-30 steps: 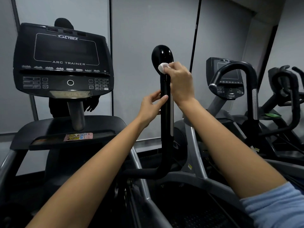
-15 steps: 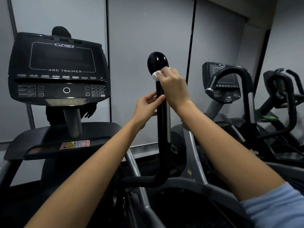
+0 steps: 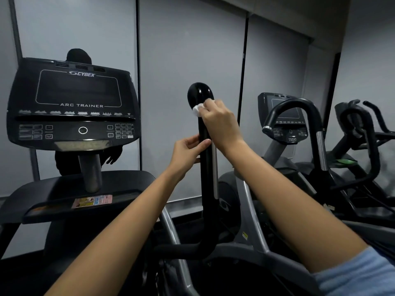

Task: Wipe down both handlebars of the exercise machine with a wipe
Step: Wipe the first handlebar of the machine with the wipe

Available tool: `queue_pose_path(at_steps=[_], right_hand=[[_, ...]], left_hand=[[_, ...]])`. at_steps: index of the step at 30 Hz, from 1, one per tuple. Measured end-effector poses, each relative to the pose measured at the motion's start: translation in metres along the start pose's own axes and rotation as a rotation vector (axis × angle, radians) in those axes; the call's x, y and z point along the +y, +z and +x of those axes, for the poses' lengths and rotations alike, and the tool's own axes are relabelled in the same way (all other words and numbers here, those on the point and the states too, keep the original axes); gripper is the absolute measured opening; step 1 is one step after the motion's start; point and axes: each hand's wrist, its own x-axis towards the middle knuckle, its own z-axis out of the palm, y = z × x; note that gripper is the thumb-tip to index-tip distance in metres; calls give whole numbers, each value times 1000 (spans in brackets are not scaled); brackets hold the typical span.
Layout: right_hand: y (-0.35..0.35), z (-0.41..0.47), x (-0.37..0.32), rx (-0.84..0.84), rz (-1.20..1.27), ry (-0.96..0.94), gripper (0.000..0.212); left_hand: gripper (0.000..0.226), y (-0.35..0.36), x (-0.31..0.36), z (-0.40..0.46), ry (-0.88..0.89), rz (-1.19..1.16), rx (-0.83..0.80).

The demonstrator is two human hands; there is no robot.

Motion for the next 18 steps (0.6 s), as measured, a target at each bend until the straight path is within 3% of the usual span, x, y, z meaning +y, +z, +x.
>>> queue_pose_path(at_steps=[4,7,10,12,18], right_hand=[[0,30,2,-24,-35,30,34],[3,4,-8,3,-83,27,20],[5,-28,-13,44,-89,-44,32],[2,-22,-7,67,-108,-80,15],[-1,14,-6,27,-64,-9,28]], left_hand=[[28,0,-3,3,-8,11,5],[24,-2,-3,3,-17,8,-4],[21,-3,0,1,-25,2,-26],[22,-3,1,1,-28,-4,-28],[28,-2,-1,2,-38,9,-3]])
